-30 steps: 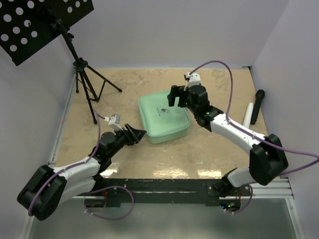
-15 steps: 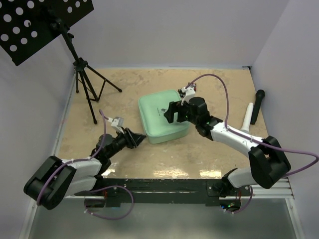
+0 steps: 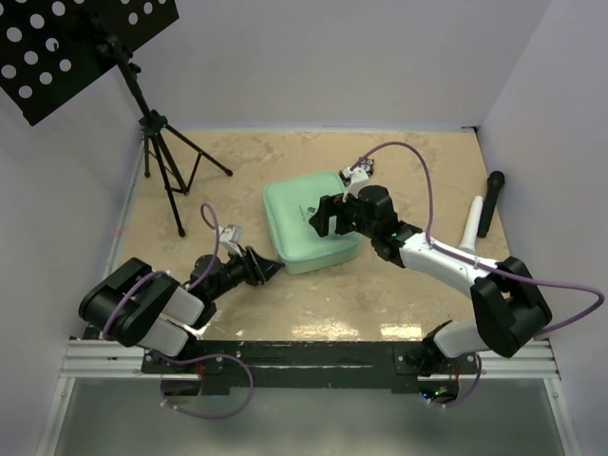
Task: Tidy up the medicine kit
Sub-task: Zip the medicine box at the center of the board.
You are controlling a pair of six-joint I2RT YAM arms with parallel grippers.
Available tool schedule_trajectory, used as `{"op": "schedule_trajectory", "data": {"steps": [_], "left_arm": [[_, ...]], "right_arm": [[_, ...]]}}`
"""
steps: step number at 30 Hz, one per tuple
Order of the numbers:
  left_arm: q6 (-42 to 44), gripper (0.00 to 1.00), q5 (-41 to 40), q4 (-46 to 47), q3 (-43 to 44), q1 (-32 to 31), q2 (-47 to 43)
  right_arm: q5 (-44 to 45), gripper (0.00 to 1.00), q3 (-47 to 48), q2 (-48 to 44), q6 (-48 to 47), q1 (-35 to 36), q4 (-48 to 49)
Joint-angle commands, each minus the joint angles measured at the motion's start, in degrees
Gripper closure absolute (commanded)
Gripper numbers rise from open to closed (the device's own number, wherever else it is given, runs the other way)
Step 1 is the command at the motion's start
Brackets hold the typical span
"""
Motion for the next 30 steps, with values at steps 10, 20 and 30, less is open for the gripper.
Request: {"op": "schedule_trajectory", "data": {"steps": [10,20,30], "left_arm": [[3.58,0.50,-0.79,17.08,-1.89,0.48,-0.08],[-4.15,0.59,5.80,37.65,-0.57,2.32,15.57],[0.84,0.59,2.99,35.47,-2.94,2.23,5.84]], "right_arm": [[-1.27,0.08,-0.21,0.20,0.36,0.26,2.87],[-1.36,0.08,-0.12,0.55,0.36,0.17,2.60],[-0.31,0.08,-0.12,0.11,-0.26,0.26,1.81]]}}
